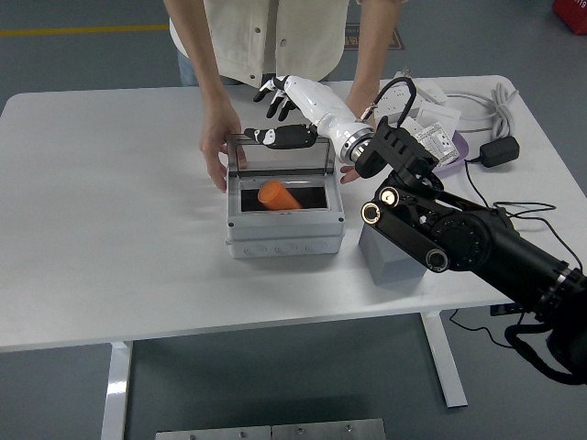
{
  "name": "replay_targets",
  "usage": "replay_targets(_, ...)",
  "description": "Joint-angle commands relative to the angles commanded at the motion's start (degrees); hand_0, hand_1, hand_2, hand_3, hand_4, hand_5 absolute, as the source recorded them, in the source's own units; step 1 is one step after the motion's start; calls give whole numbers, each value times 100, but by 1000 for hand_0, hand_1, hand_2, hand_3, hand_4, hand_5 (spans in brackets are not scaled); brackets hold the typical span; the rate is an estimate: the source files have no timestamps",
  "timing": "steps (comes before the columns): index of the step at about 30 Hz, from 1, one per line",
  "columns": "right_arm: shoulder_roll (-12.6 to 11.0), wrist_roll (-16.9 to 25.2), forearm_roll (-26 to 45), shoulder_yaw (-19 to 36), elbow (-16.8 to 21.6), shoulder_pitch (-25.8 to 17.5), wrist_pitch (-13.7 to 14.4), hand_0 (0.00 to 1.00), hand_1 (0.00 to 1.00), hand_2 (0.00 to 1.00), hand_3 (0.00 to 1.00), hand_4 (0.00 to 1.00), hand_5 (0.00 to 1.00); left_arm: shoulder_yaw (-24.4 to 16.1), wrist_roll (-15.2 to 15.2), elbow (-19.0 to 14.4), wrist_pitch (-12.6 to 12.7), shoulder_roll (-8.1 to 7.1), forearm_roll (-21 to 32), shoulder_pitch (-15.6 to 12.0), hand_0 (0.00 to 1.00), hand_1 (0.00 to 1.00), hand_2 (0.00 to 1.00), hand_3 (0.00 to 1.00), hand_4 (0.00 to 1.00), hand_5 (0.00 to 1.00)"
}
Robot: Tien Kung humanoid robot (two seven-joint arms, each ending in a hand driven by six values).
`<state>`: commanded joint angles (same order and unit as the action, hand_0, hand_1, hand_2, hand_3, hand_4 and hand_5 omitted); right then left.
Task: Fetch the battery,place it into the box,close the lid of the box
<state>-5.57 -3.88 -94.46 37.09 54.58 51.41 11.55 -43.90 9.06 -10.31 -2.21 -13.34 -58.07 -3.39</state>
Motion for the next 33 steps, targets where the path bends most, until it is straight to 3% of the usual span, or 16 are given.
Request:
replay_targets(2,23,1,57,-54,-164,56,-26,667,522,563,679,885,601,-40,8,0,-4,-10,-47,-7,655,740,603,553,742,207)
replay_targets(3,31,5,79,-76,-222,74,-32,779,660,678,708,961,798,-53,11,0,-6,-13,-62,-9,655,741,603,553,743,206)
replay_targets(9,88,2,167,-192,-445,127,-26,779,660,678,708,961,798,-33,7,0,-8,-35,-58,-7,655,741,603,553,743,206)
replay_targets(10,96,-1,169,-208,-456,128,-19,828,707,726,729,998,879,-33,7,0,-8,-36,-60,-7,655,741,602,553,743,205)
replay_targets(19,109,-14,175,-392,-415,106,29,835,713,732,734,998,910,-35,9,0,-8,-42,-60,2,655,740,602,552,744,204)
replay_targets(33,-47,-172,122,-800,-46,-44,-89,829,711,731,737,998,908,-136,20,0,-5,-23,-107,0,654,740,604,554,744,205)
